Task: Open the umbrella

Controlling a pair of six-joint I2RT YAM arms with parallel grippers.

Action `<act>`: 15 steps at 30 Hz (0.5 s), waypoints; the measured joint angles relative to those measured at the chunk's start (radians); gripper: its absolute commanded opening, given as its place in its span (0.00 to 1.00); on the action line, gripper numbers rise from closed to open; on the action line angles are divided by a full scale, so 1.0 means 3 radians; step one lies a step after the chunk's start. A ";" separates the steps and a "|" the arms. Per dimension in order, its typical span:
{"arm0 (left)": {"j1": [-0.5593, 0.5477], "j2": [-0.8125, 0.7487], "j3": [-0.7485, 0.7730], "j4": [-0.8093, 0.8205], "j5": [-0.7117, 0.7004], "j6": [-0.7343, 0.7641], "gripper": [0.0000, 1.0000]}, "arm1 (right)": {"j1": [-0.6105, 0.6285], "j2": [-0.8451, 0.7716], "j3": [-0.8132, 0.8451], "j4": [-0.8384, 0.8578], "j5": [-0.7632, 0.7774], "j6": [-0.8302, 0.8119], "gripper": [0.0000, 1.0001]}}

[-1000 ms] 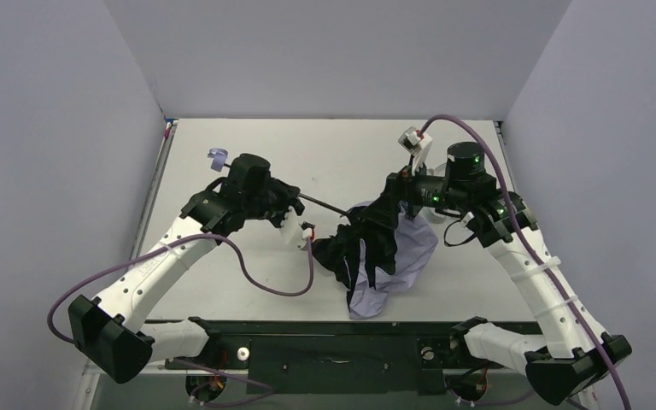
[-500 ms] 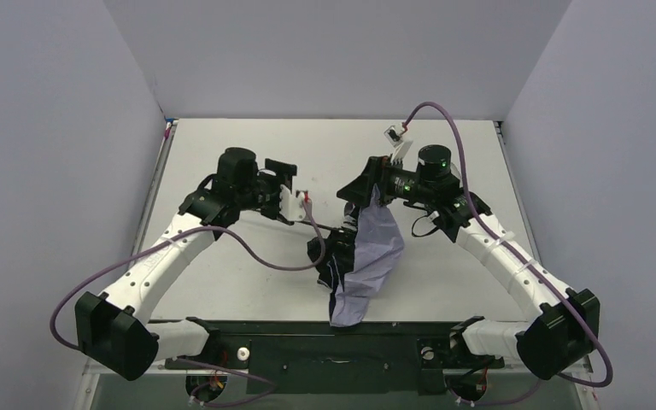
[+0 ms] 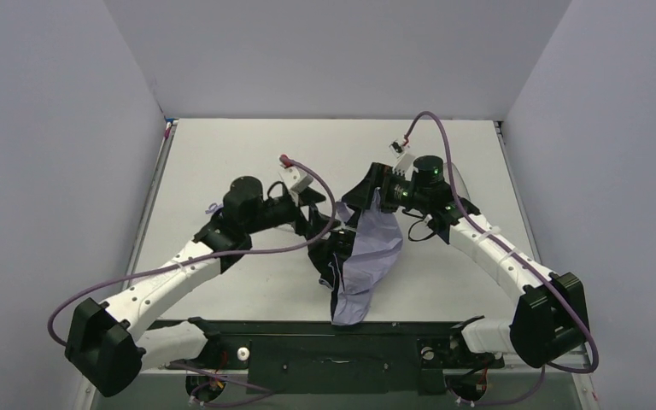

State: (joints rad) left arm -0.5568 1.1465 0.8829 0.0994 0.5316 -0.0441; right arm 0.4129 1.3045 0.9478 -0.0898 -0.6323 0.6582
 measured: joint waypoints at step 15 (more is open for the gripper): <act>-0.0862 0.0636 -0.0443 0.1321 -0.1012 -0.1431 0.63 | 0.0000 0.0070 -0.0206 0.0281 -0.0036 0.0453 0.84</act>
State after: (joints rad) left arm -0.8154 1.3373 0.7502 0.4957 0.2279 -0.4732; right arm 0.4129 1.3254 0.8860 -0.0055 -0.6430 0.7940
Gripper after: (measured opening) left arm 0.695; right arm 0.835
